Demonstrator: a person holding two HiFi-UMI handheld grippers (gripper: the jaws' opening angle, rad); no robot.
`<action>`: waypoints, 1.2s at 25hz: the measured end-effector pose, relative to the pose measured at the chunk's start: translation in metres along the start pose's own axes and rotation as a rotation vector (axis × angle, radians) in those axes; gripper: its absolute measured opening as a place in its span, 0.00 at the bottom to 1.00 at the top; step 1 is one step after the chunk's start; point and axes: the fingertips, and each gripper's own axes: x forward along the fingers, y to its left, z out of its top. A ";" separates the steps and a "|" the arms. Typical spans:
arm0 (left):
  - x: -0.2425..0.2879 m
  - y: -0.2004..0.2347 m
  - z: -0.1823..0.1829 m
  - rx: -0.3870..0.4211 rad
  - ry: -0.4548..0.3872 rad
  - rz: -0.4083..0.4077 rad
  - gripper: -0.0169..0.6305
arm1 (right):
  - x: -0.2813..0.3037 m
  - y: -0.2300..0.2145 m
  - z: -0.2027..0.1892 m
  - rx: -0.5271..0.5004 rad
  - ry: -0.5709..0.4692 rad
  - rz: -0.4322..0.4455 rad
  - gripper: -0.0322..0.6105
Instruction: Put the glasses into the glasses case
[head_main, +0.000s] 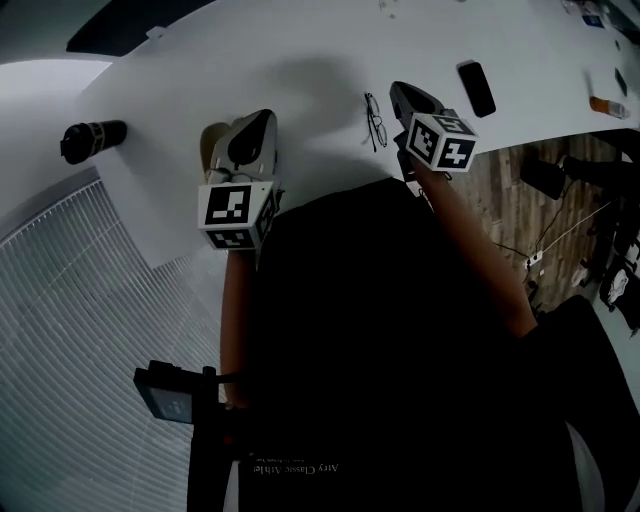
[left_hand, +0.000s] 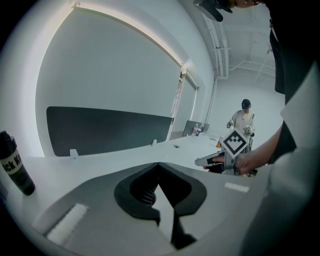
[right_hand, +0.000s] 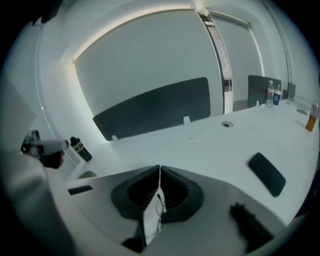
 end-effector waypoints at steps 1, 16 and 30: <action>0.000 0.001 0.000 -0.001 0.000 0.002 0.04 | 0.005 -0.006 -0.010 -0.031 0.043 -0.021 0.06; -0.007 0.012 -0.013 0.003 0.019 0.027 0.04 | 0.062 -0.002 -0.129 -0.135 0.481 0.002 0.41; -0.005 -0.003 -0.014 0.010 0.031 0.017 0.04 | 0.061 -0.015 -0.134 -0.215 0.439 -0.034 0.29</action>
